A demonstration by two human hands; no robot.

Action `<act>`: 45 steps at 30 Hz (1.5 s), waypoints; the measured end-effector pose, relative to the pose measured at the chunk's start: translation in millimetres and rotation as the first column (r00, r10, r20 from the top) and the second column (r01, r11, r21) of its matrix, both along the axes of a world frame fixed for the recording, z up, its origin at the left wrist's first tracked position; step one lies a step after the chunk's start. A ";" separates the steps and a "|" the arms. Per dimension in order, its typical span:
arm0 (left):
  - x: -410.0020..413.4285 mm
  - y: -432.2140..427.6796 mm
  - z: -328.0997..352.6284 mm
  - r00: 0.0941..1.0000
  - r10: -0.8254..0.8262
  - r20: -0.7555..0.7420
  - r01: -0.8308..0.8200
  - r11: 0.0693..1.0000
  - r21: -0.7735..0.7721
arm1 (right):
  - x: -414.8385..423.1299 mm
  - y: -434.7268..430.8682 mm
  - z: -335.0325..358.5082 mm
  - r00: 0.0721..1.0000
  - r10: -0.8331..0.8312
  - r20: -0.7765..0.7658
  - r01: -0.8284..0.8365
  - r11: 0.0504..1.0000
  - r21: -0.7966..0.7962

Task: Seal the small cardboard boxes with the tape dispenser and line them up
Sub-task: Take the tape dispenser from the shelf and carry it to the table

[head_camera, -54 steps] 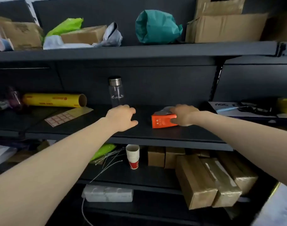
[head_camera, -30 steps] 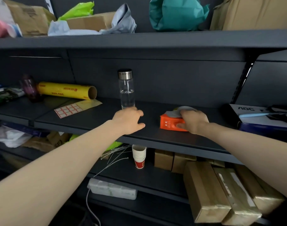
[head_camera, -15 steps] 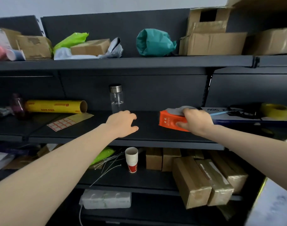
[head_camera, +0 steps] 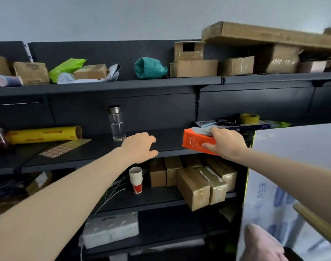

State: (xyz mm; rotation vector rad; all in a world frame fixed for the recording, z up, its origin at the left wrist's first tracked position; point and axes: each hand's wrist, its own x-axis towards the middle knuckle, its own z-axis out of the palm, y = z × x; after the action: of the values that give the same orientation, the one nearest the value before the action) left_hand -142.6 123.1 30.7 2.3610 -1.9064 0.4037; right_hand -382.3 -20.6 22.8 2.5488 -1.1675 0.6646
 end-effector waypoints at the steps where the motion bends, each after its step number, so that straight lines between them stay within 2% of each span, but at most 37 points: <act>1: -7.8 3.6 2.2 1.000 -0.015 0.001 0.015 1.000 -0.002 | -10.0 8.8 1.9 1.000 -0.017 0.004 0.017 1.000 -0.005; 17: -163.4 9.6 27.9 0.950 -0.310 -0.022 0.308 0.949 -0.060 | -204.8 106.9 31.4 0.960 -0.275 0.050 0.275 0.961 0.006; 28: -354.3 43.5 21.4 0.861 -0.505 -0.058 0.502 0.862 -0.069 | -390.9 227.6 45.1 0.851 -0.526 -0.006 0.524 0.849 -0.063; 37: -513.9 114.4 10.7 0.712 -0.702 -0.011 0.697 0.709 -0.108 | -531.4 365.3 41.1 0.673 -0.735 -0.084 0.734 0.678 -0.051; 42: -571.0 141.5 8.9 0.603 -0.797 -0.044 0.793 0.604 -0.073 | -567.8 426.3 35.6 0.607 -0.792 -0.073 0.791 0.610 -0.046; 45: -597.7 157.0 11.3 0.531 -0.847 -0.013 0.846 0.531 -0.047 | -577.3 460.0 35.1 0.556 -0.829 -0.060 0.828 0.559 -0.048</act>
State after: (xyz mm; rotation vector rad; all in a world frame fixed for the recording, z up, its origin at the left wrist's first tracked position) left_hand -740.4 280.1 42.0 1.0921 -2.6674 0.2723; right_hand -959.6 439.5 57.8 1.6192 -2.0753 0.3022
